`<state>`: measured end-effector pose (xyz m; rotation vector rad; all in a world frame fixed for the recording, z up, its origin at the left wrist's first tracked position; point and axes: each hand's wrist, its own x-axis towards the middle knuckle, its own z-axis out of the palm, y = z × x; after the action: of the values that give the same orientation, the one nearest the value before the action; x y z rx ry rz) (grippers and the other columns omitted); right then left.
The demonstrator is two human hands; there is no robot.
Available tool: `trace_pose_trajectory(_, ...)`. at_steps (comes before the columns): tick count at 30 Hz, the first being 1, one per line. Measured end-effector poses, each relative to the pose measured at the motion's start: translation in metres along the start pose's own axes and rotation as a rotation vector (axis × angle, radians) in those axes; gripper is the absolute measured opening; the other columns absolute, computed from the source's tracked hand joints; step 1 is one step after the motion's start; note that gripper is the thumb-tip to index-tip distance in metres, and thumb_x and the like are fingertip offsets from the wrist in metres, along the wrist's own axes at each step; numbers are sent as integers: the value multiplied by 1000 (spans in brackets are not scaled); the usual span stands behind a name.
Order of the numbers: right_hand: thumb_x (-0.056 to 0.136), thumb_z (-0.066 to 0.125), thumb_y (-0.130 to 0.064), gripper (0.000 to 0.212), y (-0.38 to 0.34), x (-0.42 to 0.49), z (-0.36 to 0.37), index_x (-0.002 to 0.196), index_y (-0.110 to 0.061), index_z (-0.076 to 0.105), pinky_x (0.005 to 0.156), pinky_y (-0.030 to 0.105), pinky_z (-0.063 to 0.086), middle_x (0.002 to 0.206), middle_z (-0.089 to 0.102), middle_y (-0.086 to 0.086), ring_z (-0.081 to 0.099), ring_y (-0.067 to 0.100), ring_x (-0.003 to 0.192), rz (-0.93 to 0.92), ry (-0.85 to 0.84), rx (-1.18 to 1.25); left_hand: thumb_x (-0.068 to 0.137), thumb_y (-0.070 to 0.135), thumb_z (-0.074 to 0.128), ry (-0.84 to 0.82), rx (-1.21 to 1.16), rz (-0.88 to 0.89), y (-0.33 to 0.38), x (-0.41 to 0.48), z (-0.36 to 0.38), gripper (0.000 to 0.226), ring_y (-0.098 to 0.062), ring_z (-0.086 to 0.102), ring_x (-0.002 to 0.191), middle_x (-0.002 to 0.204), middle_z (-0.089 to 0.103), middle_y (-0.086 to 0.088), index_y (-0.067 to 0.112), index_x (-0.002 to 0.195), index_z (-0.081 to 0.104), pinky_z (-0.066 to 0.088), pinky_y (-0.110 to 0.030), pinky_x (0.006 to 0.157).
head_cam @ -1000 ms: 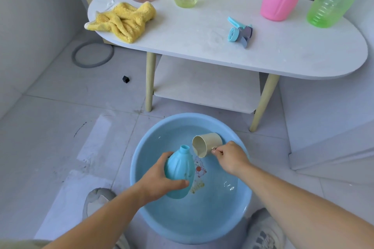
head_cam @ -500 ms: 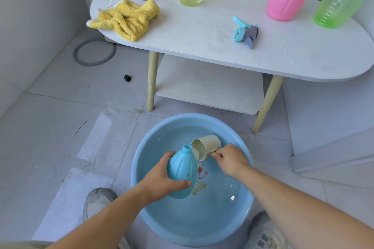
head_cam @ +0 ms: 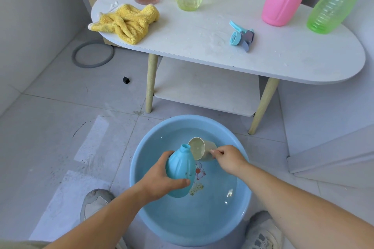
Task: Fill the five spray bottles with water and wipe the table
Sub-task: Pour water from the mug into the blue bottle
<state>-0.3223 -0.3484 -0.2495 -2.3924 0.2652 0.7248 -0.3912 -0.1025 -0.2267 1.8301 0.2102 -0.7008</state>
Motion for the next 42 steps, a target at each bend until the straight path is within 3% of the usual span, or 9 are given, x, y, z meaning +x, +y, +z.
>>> trace_pose_trajectory(4, 99, 50, -41, 37, -9, -7, -13, 82, -16, 71, 54, 27, 34, 60, 41, -1, 39, 17, 55, -6, -17, 102, 71, 27, 91, 20, -3, 5, 1, 0, -1, 82, -16, 70, 99, 116, 65, 4, 37, 134, 40, 63, -36, 82)
trace_pose_trajectory(7, 97, 52, -45, 37, -13, -13, -21, 73, -21, 68, 74, 40, 54, 77, 55, 4, 53, 19, 70, -17, -8, 187, 72, 25, 90, 36, 6, 26, 6, -3, -3, 82, -17, 69, 99, 116, 63, 3, 38, 133, 38, 63, -36, 81)
trace_pose_trajectory(10, 97, 53, -45, 37, -20, -23, -32, 73, -19, 66, 89, 46, 54, 85, 62, 7, 58, 20, 75, -30, -15, 251, 73, 21, 90, 55, 23, 61, 10, -7, -3, 82, -16, 68, 98, 115, 61, 4, 39, 132, 36, 63, -33, 77)
trace_pose_trajectory(20, 99, 53, -38, 36, -59, -73, -86, 75, -13, 63, 80, 29, 56, 76, 64, -1, 64, 14, 73, -171, 73, 250, 73, 18, 88, 95, 44, 142, 21, -19, -3, 80, -16, 68, 95, 114, 60, 4, 40, 129, 35, 63, -29, 70)
trace_pose_trajectory(24, 98, 55, -40, 37, -69, -97, -107, 79, -9, 67, 86, 39, 55, 85, 70, 15, 67, 23, 77, -228, 96, 204, 72, 19, 89, 106, 61, 167, 26, -22, -3, 80, -15, 69, 94, 114, 60, 5, 41, 128, 35, 63, -30, 70)
trace_pose_trajectory(28, 97, 55, -42, 36, -78, -115, -120, 79, -13, 68, 89, 48, 55, 91, 71, 15, 69, 29, 90, -300, 124, 147, 72, 18, 89, 116, 59, 189, 33, -24, -2, 82, -14, 68, 93, 115, 59, 6, 42, 129, 34, 63, -31, 68)
trace_pose_trajectory(35, 97, 55, -41, 38, -88, -128, -128, 77, -11, 65, 81, 42, 52, 89, 68, 20, 64, 35, 89, -383, 228, 80, 71, 20, 91, 139, 28, 232, 42, -28, 0, 81, -17, 68, 95, 116, 57, 7, 46, 124, 36, 64, -34, 67)
trace_pose_trajectory(38, 97, 55, -40, 38, -89, -127, -128, 76, -9, 64, 72, 39, 51, 80, 65, 18, 62, 31, 77, -397, 257, 58, 70, 20, 91, 156, 10, 251, 47, -30, -1, 79, -16, 67, 96, 117, 56, 9, 49, 120, 37, 63, -31, 66)
trace_pose_trajectory(42, 96, 56, -39, 37, -89, -127, -128, 75, -11, 64, 53, 25, 34, 60, 49, -2, 37, 9, 50, -411, 270, 40, 72, 19, 90, 177, -1, 284, 54, -32, -1, 76, -10, 65, 97, 117, 56, 13, 50, 115, 37, 60, -22, 67)
